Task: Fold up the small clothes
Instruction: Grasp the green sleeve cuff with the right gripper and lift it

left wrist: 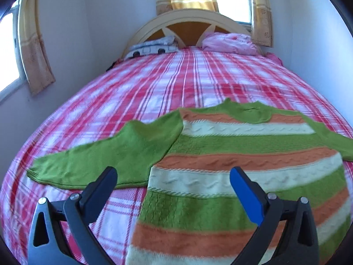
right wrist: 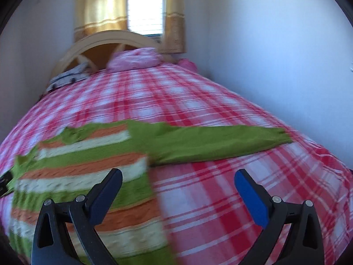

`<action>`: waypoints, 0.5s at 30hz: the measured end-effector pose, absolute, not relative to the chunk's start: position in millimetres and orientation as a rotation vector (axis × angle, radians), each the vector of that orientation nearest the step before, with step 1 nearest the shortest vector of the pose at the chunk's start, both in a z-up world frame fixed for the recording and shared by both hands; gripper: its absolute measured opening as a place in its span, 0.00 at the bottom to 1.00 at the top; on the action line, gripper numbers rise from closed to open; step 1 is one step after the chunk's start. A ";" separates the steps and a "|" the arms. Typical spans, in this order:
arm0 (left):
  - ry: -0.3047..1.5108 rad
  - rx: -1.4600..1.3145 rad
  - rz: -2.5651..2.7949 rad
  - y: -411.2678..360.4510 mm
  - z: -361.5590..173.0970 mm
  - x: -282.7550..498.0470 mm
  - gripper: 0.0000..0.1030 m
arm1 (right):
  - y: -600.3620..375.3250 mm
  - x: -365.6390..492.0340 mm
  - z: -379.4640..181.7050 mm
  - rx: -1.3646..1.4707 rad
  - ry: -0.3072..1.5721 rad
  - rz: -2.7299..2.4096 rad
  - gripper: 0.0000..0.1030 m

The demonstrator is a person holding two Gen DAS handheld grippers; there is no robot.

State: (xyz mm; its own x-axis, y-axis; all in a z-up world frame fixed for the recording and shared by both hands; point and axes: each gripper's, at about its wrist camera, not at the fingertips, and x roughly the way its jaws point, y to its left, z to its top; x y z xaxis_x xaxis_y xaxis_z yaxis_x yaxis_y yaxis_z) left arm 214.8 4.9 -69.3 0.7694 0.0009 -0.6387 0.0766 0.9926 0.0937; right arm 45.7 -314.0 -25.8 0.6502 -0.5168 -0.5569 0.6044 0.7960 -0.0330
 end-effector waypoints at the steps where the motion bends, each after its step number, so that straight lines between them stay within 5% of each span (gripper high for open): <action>1: 0.699 0.110 -0.037 6.7 -74.6 218.1 1.00 | -334.1 41.6 -24.3 0.165 0.578 -0.683 0.94; 3: 0.707 0.083 -0.019 11.5 -88.0 223.0 1.00 | -377.3 34.6 -20.3 0.196 0.577 -0.725 0.72; 15: 0.837 0.010 -0.004 17.9 -124.1 238.4 1.00 | -616.3 5.1 -56.1 0.653 0.607 -1.053 0.62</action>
State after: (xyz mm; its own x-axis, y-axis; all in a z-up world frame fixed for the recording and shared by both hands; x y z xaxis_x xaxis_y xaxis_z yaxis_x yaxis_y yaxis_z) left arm 238.4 17.9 -124.1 0.6693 0.0005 -0.7430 0.0072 0.9999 0.0071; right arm 5.1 -616.3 -56.1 0.3716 -0.5805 -0.7245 0.9178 0.3473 0.1925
